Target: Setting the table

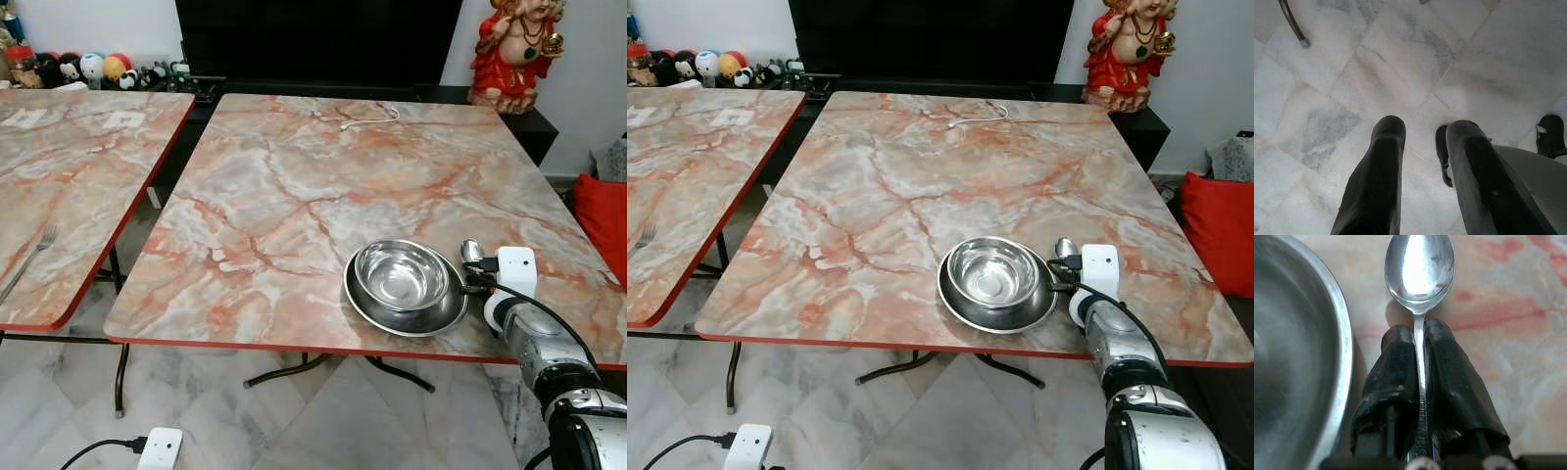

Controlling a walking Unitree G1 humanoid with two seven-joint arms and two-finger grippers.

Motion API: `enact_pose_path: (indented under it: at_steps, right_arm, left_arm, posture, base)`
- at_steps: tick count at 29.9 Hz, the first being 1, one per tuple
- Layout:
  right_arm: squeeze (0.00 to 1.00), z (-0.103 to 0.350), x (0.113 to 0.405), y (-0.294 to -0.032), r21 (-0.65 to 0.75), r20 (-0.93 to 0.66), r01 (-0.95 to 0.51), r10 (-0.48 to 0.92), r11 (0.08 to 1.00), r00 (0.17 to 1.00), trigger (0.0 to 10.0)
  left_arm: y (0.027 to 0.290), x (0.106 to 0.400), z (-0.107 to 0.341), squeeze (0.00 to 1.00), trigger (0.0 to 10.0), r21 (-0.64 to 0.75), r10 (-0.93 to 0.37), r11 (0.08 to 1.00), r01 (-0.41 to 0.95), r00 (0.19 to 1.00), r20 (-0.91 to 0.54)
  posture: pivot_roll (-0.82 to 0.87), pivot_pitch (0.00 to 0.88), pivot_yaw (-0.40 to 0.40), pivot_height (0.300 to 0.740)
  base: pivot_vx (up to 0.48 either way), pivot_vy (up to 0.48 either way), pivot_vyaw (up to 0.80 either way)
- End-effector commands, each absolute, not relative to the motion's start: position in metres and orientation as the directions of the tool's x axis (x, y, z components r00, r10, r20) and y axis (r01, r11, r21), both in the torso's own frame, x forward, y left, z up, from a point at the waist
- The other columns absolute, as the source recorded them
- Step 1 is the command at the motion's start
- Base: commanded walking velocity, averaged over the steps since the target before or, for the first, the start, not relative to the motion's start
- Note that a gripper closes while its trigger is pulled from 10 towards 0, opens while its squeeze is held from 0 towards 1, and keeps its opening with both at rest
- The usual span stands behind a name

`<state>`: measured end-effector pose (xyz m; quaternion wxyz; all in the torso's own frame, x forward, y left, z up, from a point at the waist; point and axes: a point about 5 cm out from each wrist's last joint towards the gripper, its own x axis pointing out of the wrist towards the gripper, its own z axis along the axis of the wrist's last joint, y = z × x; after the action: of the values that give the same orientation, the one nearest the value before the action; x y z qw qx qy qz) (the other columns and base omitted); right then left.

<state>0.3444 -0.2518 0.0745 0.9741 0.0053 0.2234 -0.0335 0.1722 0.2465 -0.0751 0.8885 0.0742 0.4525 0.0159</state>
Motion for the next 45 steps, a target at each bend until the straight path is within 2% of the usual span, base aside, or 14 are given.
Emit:
enact_pose_path:
  at_steps: [1, 27, 29, 39, 40, 42, 45]
  right_arm:
    - [0.0, 0.078, 0.348, -0.252, -0.01, -0.425, 0.072, -0.069, 0.997, 0.903, 10.0]
    - [0.0, 0.076, 0.347, -0.252, -0.005, -0.428, 0.1, -0.092, 0.995, 0.899, 10.0]
    - [0.03, 0.076, 0.346, -0.253, -0.007, -0.429, 0.101, -0.095, 0.995, 0.898, 10.0]
    - [0.04, 0.073, 0.345, -0.252, -0.002, -0.431, 0.105, -0.096, 0.994, 0.897, 10.0]
    - [0.04, 0.073, 0.345, -0.252, -0.002, -0.431, 0.105, -0.096, 0.994, 0.897, 10.0]
    - [0.15, 0.073, 0.345, -0.252, -0.002, -0.43, 0.106, -0.096, 0.994, 0.897, 10.0]
    - [0.15, 0.073, 0.345, -0.252, 0.0, -0.429, 0.107, -0.097, 0.994, 0.898, 10.0]
  left_arm:
    - [0.247, 0.166, -0.078, 0.0, 10.0, 0.142, 0.096, 0.989, 0.038, 0.567, -0.818]
    - [0.257, 0.161, -0.077, 0.0, 10.0, 0.155, 0.108, 0.987, 0.037, 0.566, -0.818]
    - [0.257, 0.16, -0.077, 0.0, 10.0, 0.156, 0.108, 0.987, 0.037, 0.565, -0.818]
    - [0.257, 0.158, -0.078, 0.0, 10.0, 0.157, 0.11, 0.987, 0.037, 0.559, -0.822]
    - [0.257, 0.157, -0.079, 0.0, 10.0, 0.158, 0.111, 0.987, 0.036, 0.557, -0.823]
    - [0.257, 0.157, -0.079, 0.0, 10.0, 0.159, 0.112, 0.987, 0.036, 0.556, -0.823]
    - [0.258, 0.156, -0.079, 0.0, 10.0, 0.16, 0.113, 0.986, 0.036, 0.555, -0.824]
  posture:
    - [0.11, 0.013, -0.027, 0.74]
    - [0.13, 0.033, -0.017, 0.74]
    - [0.13, 0.033, -0.017, 0.74]
    - [0.13, 0.035, -0.016, 0.74]
    - [0.13, 0.035, -0.016, 0.74]
    - [0.13, 0.035, -0.016, 0.74]
    - [0.13, 0.035, -0.016, 0.74]
  base:
    - [0.0, 0.0, 0.0]
    - [0.0, 0.0, 0.0]
    - [0.0, 0.0, 0.0]
    - [0.0, 0.0, 0.0]
    - [0.0, 0.0, 0.0]
    - [0.0, 0.0, 0.0]
    - [0.0, 0.0, 0.0]
